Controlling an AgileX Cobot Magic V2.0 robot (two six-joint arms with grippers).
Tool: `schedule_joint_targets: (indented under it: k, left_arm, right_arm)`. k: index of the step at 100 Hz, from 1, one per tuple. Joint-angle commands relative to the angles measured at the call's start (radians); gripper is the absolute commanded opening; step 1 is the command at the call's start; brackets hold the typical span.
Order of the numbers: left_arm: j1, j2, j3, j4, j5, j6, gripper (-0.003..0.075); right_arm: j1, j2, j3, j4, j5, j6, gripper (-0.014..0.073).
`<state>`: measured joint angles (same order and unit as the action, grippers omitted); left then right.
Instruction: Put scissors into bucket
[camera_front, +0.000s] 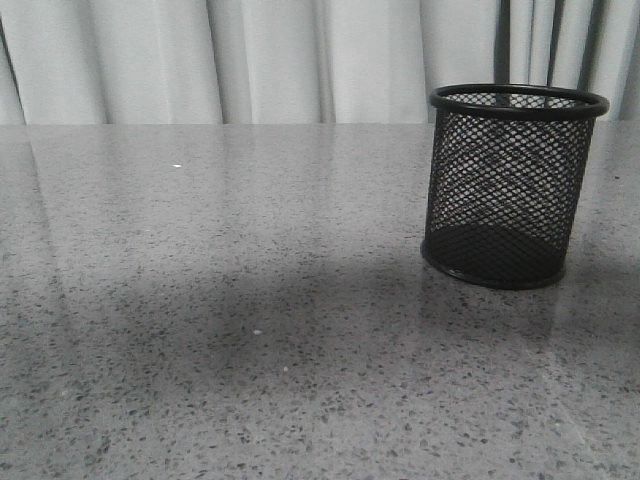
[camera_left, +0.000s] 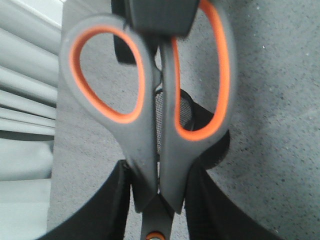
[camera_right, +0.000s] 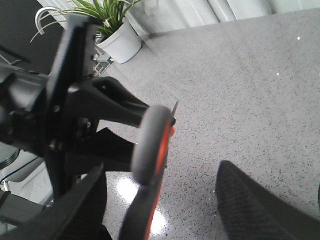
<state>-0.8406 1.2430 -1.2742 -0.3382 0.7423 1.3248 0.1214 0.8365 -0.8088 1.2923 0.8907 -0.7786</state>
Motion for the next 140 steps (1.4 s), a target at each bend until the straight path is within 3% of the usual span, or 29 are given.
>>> schedule_joint_targets:
  k: [1, 24, 36, 48, 64, 71, 86, 94, 106, 122, 127, 133, 140]
  left_arm:
    - [-0.013, -0.03, -0.035, -0.035, -0.095, -0.006, -0.002]
    - [-0.013, -0.03, -0.036, -0.035, -0.097, -0.006, -0.002]
    - [-0.013, -0.03, -0.036, -0.035, -0.097, -0.006, -0.002]
    - [-0.013, -0.03, -0.036, -0.039, -0.097, -0.006, -0.0019]
    - [-0.013, -0.035, -0.036, -0.039, -0.103, -0.006, -0.0012]
    - [-0.013, -0.048, -0.036, -0.076, -0.122, -0.006, 0.0066]
    - [-0.013, -0.11, -0.036, -0.171, -0.194, -0.006, 0.0442]
    - [-0.013, -0.16, -0.036, -0.187, -0.201, -0.006, 0.0515]
    - [-0.013, -0.256, -0.036, -0.187, -0.192, -0.014, 0.0463]
    - [-0.013, -0.391, -0.036, -0.187, -0.179, -0.111, 0.0246]
    - [-0.013, -0.427, -0.036, -0.185, -0.164, -0.121, 0.0158]
    - [-0.013, -0.473, -0.034, -0.185, -0.143, -0.121, 0.0028]
    - [-0.013, -0.507, -0.034, -0.162, -0.113, -0.123, -0.0019]
  right_arm:
    - [0.001, 0.021, -0.036, 0.068, 0.004, -0.017, 0.0423]
    - [0.005, 0.086, -0.036, 0.111, 0.009, -0.018, 0.0393]
    - [0.024, 0.12, -0.036, 0.152, 0.026, -0.028, 0.0205]
    - [0.046, 0.147, -0.036, 0.214, 0.045, -0.116, -0.0082]
    - [0.05, 0.159, -0.05, 0.218, 0.025, -0.133, -0.006]
    - [0.05, 0.159, -0.078, 0.179, 0.005, -0.133, -0.006]
    - [0.05, 0.159, -0.19, -0.001, -0.046, -0.057, -0.006]
    - [0.05, 0.161, -0.273, -0.184, -0.049, 0.039, -0.006]
    - [0.05, 0.176, -0.443, -0.447, 0.073, 0.241, -0.006]
    - [0.05, 0.259, -0.721, -0.696, 0.422, 0.452, -0.006]
    - [0.056, 0.271, -0.774, -0.754, 0.413, 0.539, -0.006]
    - [0.058, 0.275, -0.815, -0.788, 0.413, 0.551, -0.006]
    - [0.058, 0.275, -0.825, -0.79, 0.415, 0.558, -0.006]
